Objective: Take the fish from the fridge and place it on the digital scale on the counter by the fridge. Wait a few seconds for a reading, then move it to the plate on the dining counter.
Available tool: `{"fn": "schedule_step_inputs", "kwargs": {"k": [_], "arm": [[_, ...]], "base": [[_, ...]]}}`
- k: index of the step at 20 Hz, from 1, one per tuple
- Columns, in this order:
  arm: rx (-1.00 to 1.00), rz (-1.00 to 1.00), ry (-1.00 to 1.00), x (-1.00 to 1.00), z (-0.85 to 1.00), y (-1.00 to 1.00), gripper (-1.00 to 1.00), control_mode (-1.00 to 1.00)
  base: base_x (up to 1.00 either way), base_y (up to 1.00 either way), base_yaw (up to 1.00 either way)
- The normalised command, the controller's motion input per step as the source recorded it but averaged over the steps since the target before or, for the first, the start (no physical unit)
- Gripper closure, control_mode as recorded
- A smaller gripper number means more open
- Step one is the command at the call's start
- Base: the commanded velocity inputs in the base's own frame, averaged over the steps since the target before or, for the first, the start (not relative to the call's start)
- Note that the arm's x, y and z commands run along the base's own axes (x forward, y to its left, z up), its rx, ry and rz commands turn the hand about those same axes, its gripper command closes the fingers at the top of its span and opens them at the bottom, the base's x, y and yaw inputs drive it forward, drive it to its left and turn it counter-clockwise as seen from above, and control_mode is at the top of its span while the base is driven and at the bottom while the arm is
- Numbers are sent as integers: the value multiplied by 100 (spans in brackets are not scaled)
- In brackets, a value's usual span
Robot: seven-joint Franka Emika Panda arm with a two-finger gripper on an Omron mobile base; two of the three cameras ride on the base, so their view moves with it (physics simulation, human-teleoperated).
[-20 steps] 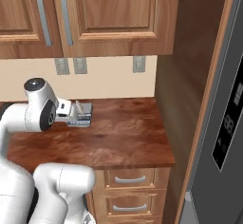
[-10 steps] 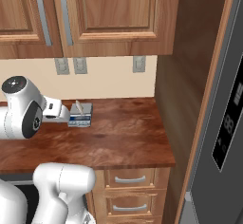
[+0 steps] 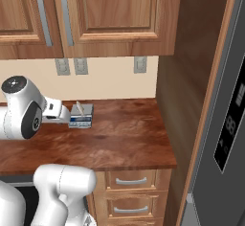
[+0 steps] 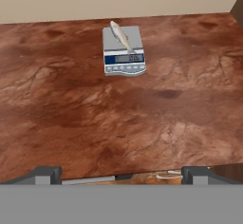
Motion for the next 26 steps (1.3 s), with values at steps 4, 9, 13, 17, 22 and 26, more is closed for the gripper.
{"fn": "schedule_step_inputs", "kwargs": {"k": [4, 9, 13, 17, 22, 26], "arm": [[0, 0, 0, 0, 0, 0, -100, -100], [0, 0, 0, 0, 0, 0, -100, -100], [0, 0, 0, 0, 0, 0, -100, -100], [0, 0, 0, 0, 0, 0, -100, -100], [0, 0, 0, 0, 0, 0, -100, -100], [0, 0, 0, 0, 0, 0, -100, -100]], "base": [[0, 0, 0], [0, 0, 0], [0, 0, 0], [0, 0, 0], [0, 0, 0], [0, 0, 0]]}}
